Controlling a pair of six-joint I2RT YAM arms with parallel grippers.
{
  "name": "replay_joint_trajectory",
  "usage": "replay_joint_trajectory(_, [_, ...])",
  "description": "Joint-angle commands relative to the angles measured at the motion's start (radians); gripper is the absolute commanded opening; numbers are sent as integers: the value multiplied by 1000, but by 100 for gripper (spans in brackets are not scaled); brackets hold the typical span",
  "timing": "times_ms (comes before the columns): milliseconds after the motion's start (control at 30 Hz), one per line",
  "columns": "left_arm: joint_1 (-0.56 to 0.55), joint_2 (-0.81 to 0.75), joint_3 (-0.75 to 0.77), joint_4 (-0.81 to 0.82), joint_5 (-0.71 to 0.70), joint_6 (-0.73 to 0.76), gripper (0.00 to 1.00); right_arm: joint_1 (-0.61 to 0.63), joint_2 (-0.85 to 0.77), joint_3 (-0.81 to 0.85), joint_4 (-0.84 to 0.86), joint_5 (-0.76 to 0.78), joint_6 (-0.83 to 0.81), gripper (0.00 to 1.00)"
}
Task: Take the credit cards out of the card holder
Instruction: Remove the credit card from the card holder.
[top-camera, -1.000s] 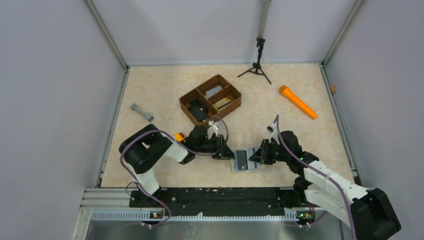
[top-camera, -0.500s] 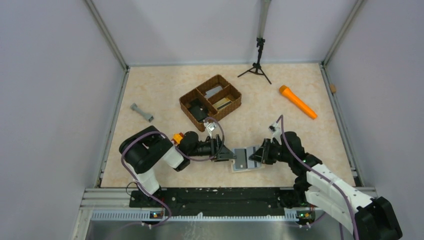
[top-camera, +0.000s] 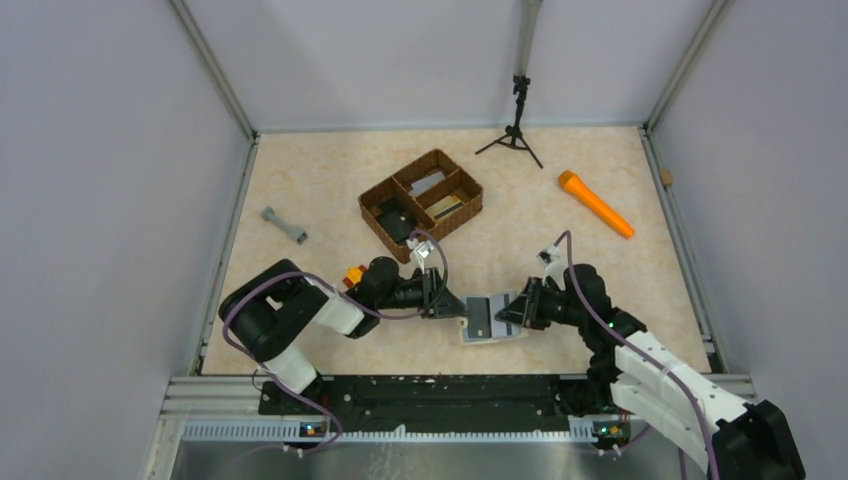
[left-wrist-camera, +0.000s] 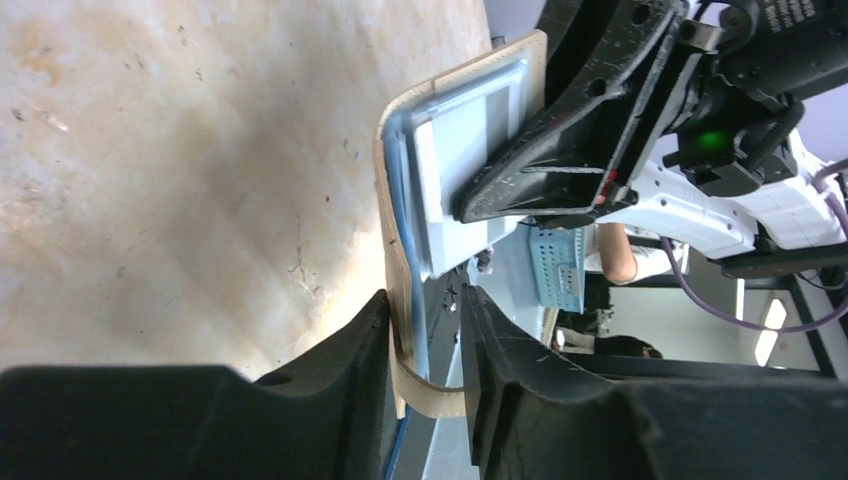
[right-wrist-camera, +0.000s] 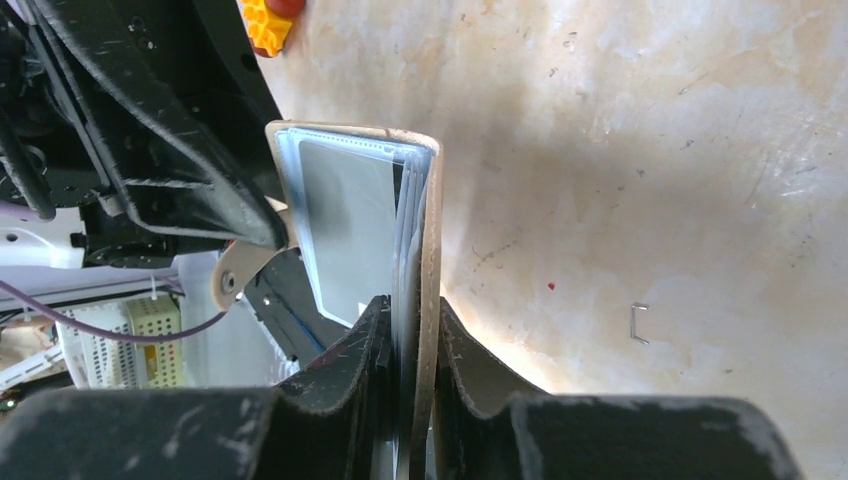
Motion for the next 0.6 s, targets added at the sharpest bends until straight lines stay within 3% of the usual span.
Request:
replay_joint_trajectory(0, [-2,-88,52,-211,-49,113,27,4,-46,27,32,-27,23,0])
replay_joint_trajectory(100, [-3,-128,76,-341,-75,150,8,4,-56,28,25,-25,23,2])
replay_joint_trajectory(133, [-2,-141,79,-364,-82,156,1,4,-56,31,17,-20,19,7])
replay_joint_trajectory(200, [-1,-176,81,-397,-90,166,0,4,-57,35,-5,-6,8,20])
replay_joint_trajectory(367, [-1,-232,80,-445,-92,178,0,4,-65,56,-98,58,-37,40])
replay_joint_trajectory(467, [-1,-241,71,-421,-82,162,0,4,-79,72,-170,135,-53,63])
replay_joint_trajectory(567, [-1,-235,52,-381,-72,142,0,4,-93,81,-205,167,-66,68])
